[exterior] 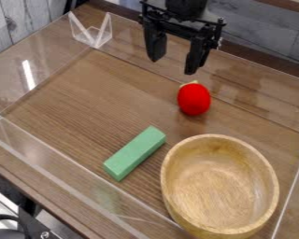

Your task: Move the red fruit to the left

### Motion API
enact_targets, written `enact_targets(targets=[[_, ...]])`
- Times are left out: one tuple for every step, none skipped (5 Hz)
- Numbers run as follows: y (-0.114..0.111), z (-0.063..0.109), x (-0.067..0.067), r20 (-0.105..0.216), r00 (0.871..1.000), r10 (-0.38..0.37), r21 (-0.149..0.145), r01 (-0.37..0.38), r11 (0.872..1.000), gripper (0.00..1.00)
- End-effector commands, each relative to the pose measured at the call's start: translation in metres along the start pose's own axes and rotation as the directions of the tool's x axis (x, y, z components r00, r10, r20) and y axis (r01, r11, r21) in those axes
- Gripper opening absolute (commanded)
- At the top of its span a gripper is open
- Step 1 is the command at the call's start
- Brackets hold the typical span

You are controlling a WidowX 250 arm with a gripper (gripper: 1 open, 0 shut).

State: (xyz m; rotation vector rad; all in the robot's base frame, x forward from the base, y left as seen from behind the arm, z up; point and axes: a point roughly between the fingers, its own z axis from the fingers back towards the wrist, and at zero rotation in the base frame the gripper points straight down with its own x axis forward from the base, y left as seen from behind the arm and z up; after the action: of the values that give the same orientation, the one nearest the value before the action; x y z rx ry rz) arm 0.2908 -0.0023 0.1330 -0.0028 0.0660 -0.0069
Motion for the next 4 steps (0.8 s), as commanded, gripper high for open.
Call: enact_targets(targets=[[-0.010, -0.012, 0.007, 0.001, 0.998, -0.060, 0.002, 0.060, 0.998, 1.00], [-0.022, -0.036, 0.016, 0.001, 0.996, -0.084, 0.002, 0.084, 0.996, 1.00], [-0.030, -0.057, 0.024, 0.015, 0.995, -0.100, 0.003, 0.100, 0.995, 0.00], [-0.038, -0.065, 0.031, 0.037, 0.981, -0.189, -0.001, 0.190, 0.982, 0.00]])
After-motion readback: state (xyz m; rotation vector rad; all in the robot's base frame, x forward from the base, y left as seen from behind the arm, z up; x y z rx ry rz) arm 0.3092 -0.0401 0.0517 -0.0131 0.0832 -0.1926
